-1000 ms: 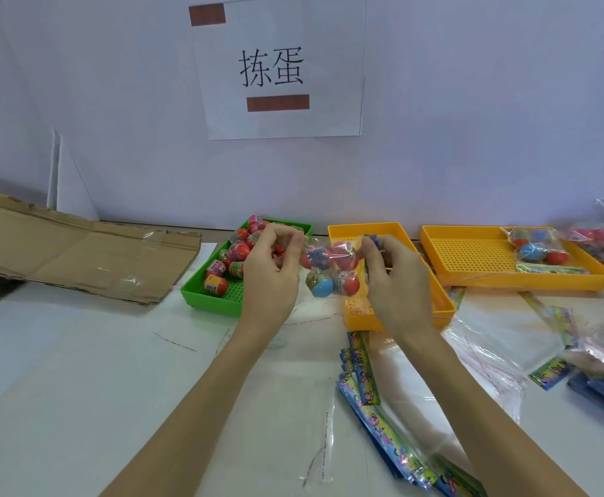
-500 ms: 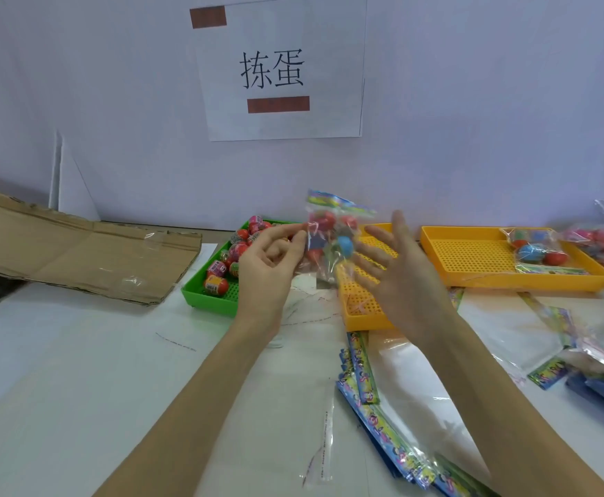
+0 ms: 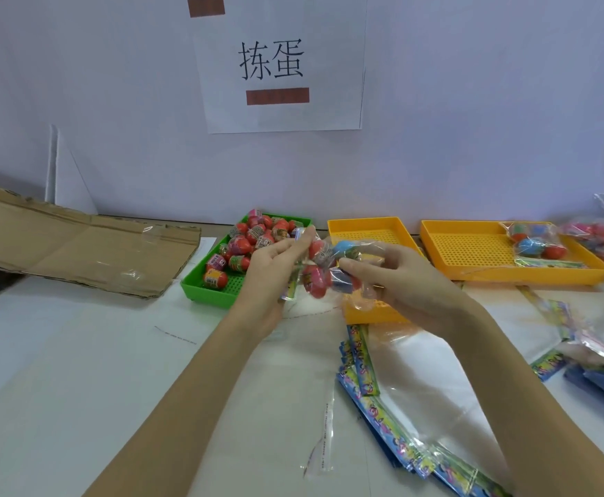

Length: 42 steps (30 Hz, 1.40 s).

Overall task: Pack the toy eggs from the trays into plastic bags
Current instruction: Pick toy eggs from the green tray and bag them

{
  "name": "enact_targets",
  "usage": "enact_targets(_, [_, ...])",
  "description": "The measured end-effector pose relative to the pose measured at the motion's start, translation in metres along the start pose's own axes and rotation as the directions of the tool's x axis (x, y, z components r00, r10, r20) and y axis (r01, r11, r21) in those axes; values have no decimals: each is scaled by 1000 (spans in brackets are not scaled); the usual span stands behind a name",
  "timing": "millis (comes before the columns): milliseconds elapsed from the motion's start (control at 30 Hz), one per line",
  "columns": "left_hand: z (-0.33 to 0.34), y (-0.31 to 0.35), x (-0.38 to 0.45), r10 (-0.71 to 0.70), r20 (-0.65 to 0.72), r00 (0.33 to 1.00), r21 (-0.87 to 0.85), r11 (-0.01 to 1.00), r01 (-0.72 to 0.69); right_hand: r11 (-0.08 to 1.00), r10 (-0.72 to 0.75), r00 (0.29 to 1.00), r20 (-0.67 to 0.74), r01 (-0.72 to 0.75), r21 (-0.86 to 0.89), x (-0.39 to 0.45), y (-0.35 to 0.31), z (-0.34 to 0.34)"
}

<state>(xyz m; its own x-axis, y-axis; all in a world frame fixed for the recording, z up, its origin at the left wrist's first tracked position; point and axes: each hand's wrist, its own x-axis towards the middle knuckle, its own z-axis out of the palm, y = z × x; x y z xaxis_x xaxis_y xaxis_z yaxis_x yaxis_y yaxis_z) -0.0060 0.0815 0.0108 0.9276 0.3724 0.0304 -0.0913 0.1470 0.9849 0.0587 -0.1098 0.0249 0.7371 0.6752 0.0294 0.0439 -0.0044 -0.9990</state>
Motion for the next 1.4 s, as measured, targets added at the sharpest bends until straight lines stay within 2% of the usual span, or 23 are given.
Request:
enact_targets(67, [-1,0,0,7,20,1000,-151,989,-4,1000,3,1000,-1,-3,13,0,-2,2])
enact_targets(100, [-2,0,1,60,-16,998,-132,989,-62,1000,7,999,-46,-6,7,1,-3,5])
enact_targets(167, [0,-3,1,199,-102,975,22,980,-197,1000,-6,977,-213,0,-27,3,-3,12])
enact_targets(233, [2,-5,1,300,-141,943,146,949,-280,995,-86,946,-312,65,-78,5,-2,20])
enact_targets(333, [5,-5,-3,428,-130,894,250,887,-389,985,-170,927,-334,150,-85,3,-3,25])
enact_targets(467, [9,-7,-5,571,-138,809,367,788,-494,992,-104,926,-363,122,29,5,-3,29])
enact_targets(567, [7,-8,-4,584,-102,806,402,765,-503,993,-53,943,-330,86,86,6,-3,31])
enact_targets(767, [4,-5,-5,623,-67,779,455,714,-532,986,-67,938,-339,115,124,4,-4,27])
enact_targets(1000, [8,2,-10,633,-56,772,464,701,-542,923,150,935,-321,-16,384,7,-5,27])
enact_targets(1133, [6,2,-9,613,-27,789,450,713,-538,951,122,912,-391,6,310,7,-4,30])
enact_targets(1200, [5,1,-8,601,-32,799,411,736,-538,930,145,928,-344,-9,367,6,-3,27])
enact_targets(1300, [0,3,-4,574,-61,816,371,772,-515,840,225,957,-182,-96,534,5,-6,25])
enact_targets(1400, [-7,4,0,557,-76,827,389,780,-489,839,253,958,-137,-146,524,5,-8,22])
